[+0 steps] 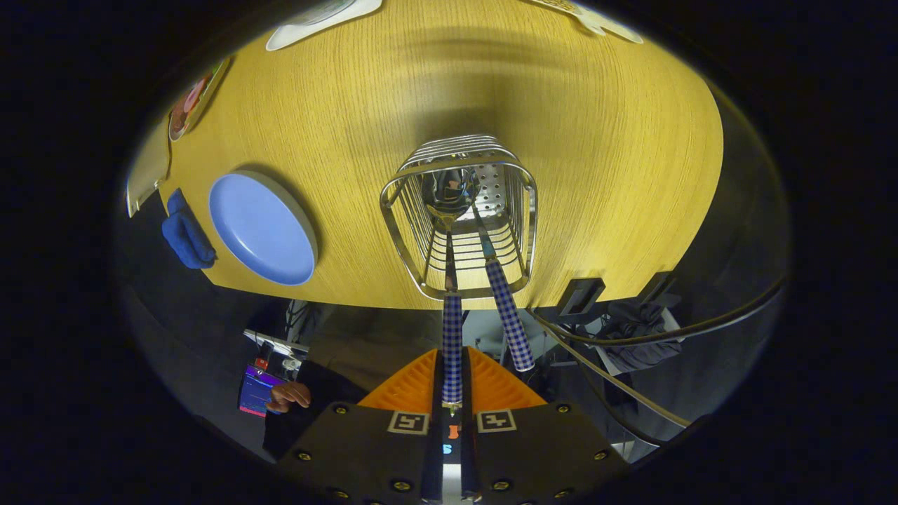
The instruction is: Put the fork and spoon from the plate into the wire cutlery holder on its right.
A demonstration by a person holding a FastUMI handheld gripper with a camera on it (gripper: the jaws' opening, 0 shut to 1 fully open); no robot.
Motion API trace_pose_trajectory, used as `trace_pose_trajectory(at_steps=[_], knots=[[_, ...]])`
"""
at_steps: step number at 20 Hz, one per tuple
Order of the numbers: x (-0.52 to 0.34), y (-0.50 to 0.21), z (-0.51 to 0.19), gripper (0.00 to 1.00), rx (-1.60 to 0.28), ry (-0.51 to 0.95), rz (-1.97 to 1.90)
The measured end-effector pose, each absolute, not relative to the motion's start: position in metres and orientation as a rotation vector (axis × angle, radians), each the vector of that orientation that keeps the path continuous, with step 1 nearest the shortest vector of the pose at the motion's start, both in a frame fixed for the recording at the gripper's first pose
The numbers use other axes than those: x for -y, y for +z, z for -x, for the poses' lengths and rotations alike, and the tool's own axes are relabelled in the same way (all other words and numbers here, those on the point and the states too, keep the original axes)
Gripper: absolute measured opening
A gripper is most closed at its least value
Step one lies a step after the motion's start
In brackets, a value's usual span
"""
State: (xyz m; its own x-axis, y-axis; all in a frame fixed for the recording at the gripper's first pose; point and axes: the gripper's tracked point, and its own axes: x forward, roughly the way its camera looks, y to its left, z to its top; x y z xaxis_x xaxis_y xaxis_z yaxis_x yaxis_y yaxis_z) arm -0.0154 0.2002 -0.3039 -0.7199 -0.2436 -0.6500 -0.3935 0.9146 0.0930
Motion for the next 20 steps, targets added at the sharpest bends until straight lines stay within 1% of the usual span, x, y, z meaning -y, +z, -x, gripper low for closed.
trace_pose_trajectory(at_steps=[3, 4, 6, 9, 15, 20], knots=[[-0.203, -0.303, 0.009, 0.12, -2.366, 0.330, 0.424], [-0.206, -0.301, 0.004, 0.17, -2.345, 0.333, 0.400], [-0.201, -0.292, 0.005, 0.30, -2.323, 0.346, 0.382], [-0.191, -0.273, 0.003, 0.30, -2.255, 0.372, 0.367], [-0.171, -0.249, 0.008, 0.30, -2.021, 0.437, 0.362], [-0.155, -0.240, 0.007, 0.30, -1.749, 0.453, 0.362]])
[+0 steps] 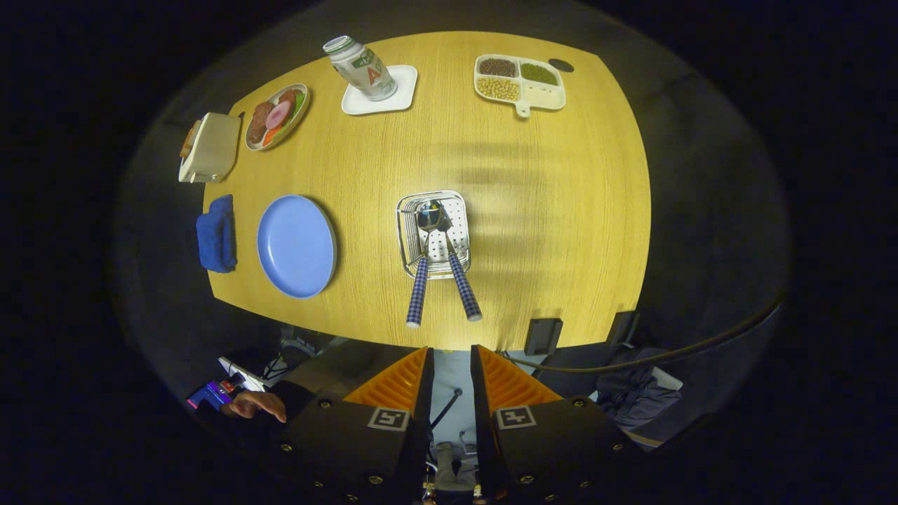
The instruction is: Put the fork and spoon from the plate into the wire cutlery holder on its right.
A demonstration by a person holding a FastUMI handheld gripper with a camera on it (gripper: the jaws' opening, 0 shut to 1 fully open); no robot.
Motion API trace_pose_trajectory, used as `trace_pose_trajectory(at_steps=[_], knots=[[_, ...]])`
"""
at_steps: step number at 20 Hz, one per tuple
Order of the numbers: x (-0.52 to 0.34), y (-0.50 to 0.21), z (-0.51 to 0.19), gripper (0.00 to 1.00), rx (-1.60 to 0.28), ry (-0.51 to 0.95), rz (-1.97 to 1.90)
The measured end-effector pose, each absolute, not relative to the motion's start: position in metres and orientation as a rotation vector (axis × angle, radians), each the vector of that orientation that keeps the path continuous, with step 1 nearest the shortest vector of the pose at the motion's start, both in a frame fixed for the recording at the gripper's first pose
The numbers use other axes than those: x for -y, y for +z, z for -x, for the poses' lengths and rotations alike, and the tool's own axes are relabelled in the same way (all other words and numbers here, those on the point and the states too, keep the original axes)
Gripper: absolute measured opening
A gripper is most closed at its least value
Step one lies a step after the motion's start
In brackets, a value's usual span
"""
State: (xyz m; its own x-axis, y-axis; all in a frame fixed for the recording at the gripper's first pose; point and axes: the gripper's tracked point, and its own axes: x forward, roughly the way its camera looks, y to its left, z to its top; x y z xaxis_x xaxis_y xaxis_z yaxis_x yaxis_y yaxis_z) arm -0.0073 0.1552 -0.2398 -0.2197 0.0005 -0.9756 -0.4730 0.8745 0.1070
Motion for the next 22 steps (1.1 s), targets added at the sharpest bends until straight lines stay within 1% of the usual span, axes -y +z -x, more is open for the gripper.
trace_pose_trajectory(at_steps=[3, 6, 10, 12, 16, 18, 20, 22], knots=[[-0.158, -0.235, -0.006, 0.30, -1.499, 0.436, 0.319], [-0.163, -0.218, -0.020, 0.30, -1.229, 0.377, 0.280], [-0.179, -0.192, -0.020, 0.30, -0.940, 0.329, 0.206], [-0.194, -0.173, -0.011, 0.30, -0.806, 0.329, 0.175], [-0.210, -0.129, -0.006, 0.30, -0.533, 0.261, 0.156], [-0.226, -0.098, -0.001, 0.30, -0.368, 0.279, 0.154], [-0.244, -0.079, 0.007, 0.30, -0.273, 0.312, 0.189], [-0.256, -0.072, 0.009, 0.30, -0.220, 0.316, 0.221]])
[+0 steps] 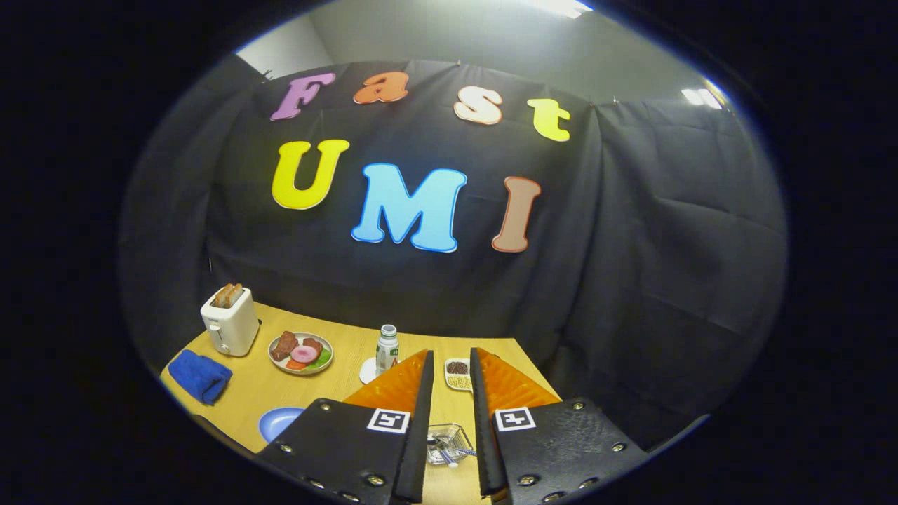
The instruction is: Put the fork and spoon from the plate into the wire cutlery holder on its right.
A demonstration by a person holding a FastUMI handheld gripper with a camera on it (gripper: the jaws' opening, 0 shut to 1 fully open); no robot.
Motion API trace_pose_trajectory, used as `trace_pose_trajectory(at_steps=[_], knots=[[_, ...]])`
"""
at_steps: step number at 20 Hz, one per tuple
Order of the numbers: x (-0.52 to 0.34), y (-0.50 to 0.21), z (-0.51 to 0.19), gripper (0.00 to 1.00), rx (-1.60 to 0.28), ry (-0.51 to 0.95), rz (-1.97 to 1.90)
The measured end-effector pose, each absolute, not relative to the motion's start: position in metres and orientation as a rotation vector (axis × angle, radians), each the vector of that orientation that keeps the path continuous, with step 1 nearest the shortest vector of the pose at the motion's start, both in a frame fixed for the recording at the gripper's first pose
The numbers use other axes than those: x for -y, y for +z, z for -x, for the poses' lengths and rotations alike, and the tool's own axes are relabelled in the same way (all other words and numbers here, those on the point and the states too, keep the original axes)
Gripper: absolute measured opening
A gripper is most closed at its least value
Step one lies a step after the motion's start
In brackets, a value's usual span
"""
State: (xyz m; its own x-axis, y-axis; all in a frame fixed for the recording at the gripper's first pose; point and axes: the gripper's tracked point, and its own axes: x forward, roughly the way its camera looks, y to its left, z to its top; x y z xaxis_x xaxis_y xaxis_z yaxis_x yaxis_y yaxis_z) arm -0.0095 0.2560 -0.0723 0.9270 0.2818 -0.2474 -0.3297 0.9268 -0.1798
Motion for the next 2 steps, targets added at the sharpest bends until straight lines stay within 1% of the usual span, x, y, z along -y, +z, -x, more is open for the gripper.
trace_pose_trajectory(at_steps=[1, 2], knots=[[-0.267, -0.071, 0.012, 0.33, -0.223, 0.322, 0.207], [-0.283, -0.064, 0.008, 0.33, -0.171, 0.325, 0.174]])
